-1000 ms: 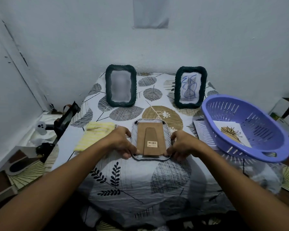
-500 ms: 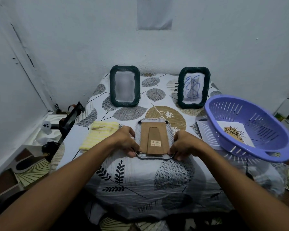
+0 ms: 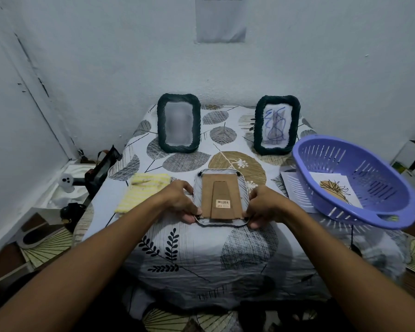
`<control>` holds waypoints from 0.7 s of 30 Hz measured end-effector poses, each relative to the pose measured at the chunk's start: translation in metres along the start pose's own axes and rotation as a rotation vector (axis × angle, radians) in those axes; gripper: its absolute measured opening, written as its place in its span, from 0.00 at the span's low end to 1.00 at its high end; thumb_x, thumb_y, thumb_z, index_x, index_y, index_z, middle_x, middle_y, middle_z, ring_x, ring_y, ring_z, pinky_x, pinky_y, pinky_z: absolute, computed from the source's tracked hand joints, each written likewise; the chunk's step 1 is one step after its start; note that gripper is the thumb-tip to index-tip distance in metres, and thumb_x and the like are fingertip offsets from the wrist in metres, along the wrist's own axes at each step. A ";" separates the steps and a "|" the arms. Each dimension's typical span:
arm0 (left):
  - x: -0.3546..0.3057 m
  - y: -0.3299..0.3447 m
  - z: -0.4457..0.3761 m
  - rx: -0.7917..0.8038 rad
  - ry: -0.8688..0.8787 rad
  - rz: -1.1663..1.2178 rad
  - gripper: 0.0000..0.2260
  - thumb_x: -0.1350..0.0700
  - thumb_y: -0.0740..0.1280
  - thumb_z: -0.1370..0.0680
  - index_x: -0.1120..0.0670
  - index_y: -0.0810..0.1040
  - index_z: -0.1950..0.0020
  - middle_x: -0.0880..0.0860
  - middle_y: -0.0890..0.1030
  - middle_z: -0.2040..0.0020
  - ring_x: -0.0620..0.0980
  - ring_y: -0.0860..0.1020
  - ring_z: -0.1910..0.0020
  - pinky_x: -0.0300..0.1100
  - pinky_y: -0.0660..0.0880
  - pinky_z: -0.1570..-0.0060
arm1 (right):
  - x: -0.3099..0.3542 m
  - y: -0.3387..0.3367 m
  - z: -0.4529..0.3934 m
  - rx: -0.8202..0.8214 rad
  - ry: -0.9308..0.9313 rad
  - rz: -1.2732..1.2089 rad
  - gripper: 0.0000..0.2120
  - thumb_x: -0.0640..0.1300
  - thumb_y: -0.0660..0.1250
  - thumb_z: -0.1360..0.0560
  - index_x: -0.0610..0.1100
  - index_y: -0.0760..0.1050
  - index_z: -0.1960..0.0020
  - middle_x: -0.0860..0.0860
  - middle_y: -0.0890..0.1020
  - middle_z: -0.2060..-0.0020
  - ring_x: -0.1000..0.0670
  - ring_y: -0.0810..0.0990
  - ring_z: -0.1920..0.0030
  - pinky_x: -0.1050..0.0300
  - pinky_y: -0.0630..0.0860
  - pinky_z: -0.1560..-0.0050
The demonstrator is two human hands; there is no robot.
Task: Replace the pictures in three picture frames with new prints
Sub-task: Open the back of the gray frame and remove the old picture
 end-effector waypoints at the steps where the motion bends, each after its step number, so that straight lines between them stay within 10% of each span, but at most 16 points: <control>1: 0.001 0.000 0.000 -0.001 -0.001 0.007 0.28 0.72 0.74 0.33 0.60 0.68 0.37 0.66 0.80 0.63 0.55 0.81 0.75 0.45 0.80 0.73 | -0.001 -0.001 -0.001 0.001 0.003 -0.019 0.08 0.28 0.66 0.26 0.36 0.69 0.60 0.37 0.80 0.65 0.44 0.80 0.71 0.54 0.80 0.74; 11: 0.001 -0.005 -0.002 0.029 0.013 0.016 0.24 0.72 0.74 0.32 0.60 0.68 0.41 0.65 0.82 0.68 0.56 0.80 0.74 0.46 0.80 0.72 | -0.004 -0.009 -0.004 0.039 0.005 -0.051 0.06 0.31 0.69 0.27 0.36 0.72 0.59 0.38 0.82 0.64 0.45 0.81 0.70 0.54 0.80 0.72; 16: 0.001 -0.011 -0.013 -0.053 0.060 -0.003 0.17 0.69 0.72 0.30 0.64 0.70 0.45 0.66 0.79 0.69 0.56 0.76 0.76 0.44 0.78 0.75 | 0.018 0.000 -0.010 -0.362 -0.285 0.292 0.06 0.43 0.69 0.26 0.43 0.74 0.53 0.46 0.80 0.59 0.48 0.80 0.61 0.49 0.81 0.56; 21: 0.003 -0.007 -0.028 -0.129 0.085 0.002 0.10 0.69 0.71 0.29 0.62 0.71 0.54 0.63 0.77 0.73 0.56 0.77 0.77 0.44 0.76 0.77 | 0.043 0.035 -0.022 -0.333 -0.352 0.463 0.18 0.56 0.68 0.27 0.45 0.72 0.44 0.48 0.78 0.50 0.46 0.78 0.50 0.47 0.79 0.51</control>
Point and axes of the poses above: each hand's wrist, its own z-axis away from the middle knuckle, its own y-axis out of the palm, x = y × z, the point moved 2 cm from there along -z, towards the middle knuckle
